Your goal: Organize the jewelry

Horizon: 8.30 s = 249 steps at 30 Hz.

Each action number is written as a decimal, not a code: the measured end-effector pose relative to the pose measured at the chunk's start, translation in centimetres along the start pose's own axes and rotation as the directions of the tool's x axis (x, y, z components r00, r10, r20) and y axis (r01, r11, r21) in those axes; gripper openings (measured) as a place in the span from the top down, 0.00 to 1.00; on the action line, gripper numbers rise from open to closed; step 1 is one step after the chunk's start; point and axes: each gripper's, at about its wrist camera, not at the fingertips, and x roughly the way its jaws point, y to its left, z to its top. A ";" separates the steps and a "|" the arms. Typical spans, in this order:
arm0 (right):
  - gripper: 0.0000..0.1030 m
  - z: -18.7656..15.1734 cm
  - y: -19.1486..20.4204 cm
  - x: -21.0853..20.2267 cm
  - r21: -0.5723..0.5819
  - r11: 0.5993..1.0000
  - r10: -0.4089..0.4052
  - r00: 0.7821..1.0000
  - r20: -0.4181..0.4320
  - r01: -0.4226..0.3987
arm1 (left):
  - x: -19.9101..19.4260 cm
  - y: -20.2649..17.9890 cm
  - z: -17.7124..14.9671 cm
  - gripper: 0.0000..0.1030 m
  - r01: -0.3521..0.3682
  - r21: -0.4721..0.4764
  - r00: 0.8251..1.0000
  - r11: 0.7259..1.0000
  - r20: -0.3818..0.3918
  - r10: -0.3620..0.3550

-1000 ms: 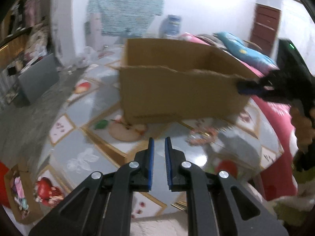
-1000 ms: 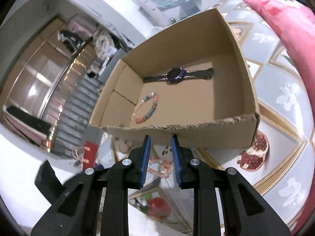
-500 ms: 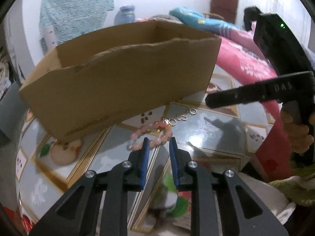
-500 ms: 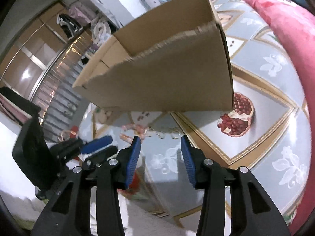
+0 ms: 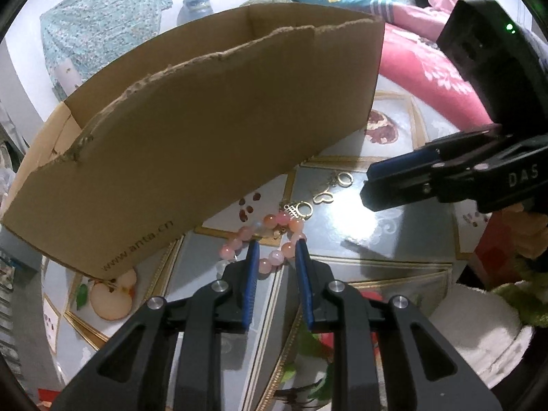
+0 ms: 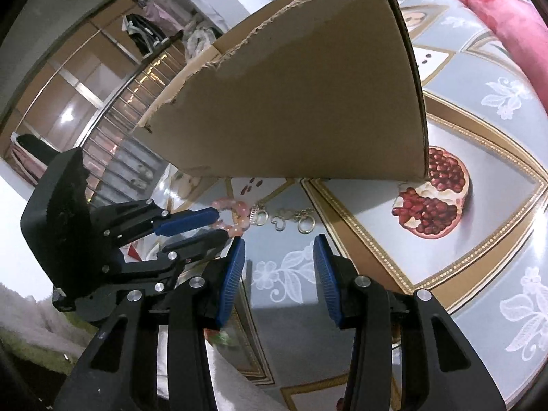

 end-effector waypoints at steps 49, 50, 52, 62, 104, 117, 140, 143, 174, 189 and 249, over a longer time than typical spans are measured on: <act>0.61 -0.2 0.0 -0.5 0.040 0.999 -0.011 0.999 0.036 0.009 | -5.0 13.6 -6.8 0.80 0.054 -0.614 0.991 0.787 0.131 0.034; 0.61 -0.1 0.1 -0.6 0.034 0.999 -0.030 0.999 0.038 0.029 | -5.2 13.4 -6.6 0.79 0.053 -0.609 0.989 0.792 0.142 0.043; 0.61 0.0 0.4 -1.4 0.015 0.998 -0.068 0.996 0.061 0.068 | -5.8 13.1 -6.4 0.79 0.052 -0.598 0.984 0.800 0.166 0.060; 0.64 2.3 -2.3 -7.5 0.123 0.979 -0.189 0.950 0.248 0.162 | -6.3 12.2 -5.2 0.78 0.052 -0.567 0.972 0.822 0.217 0.089; 0.65 -0.6 2.6 -0.4 -0.065 0.986 -0.152 0.986 0.072 0.156 | 0.7 2.7 -1.3 0.97 -0.030 -0.228 0.997 0.973 0.066 0.046; 0.67 -0.8 6.1 1.7 -0.196 0.975 -0.099 0.994 0.042 0.105 | -1.6 4.9 -2.5 0.97 -0.017 -0.322 0.993 0.947 0.109 0.055; 0.81 0.0 8.9 6.0 -0.341 0.857 -0.365 0.922 0.126 0.386 | -1.5 6.9 -3.6 0.97 0.007 -0.366 0.993 0.931 0.115 0.038; 0.82 -0.3 9.3 6.5 -0.345 0.843 -0.388 0.911 0.140 0.412 | -1.5 7.1 -3.7 0.97 0.007 -0.368 0.993 0.930 0.116 0.038; 0.91 -0.5 10.2 3.8 -0.320 0.857 -0.354 0.913 0.201 0.403 | -3.1 7.0 -3.5 0.97 -0.006 -0.360 0.988 0.933 0.143 0.061; 0.91 0.8 13.1 -3.2 -0.323 0.853 -0.270 0.876 0.399 0.410 | -10.5 5.5 -0.7 0.97 0.037 -0.304 0.951 0.952 0.304 0.060; 0.69 4.1 4.8 -10.7 -0.132 0.982 -0.075 0.913 0.400 0.138 | -10.7 6.0 1.1 0.78 0.060 -0.319 0.952 0.946 0.305 0.042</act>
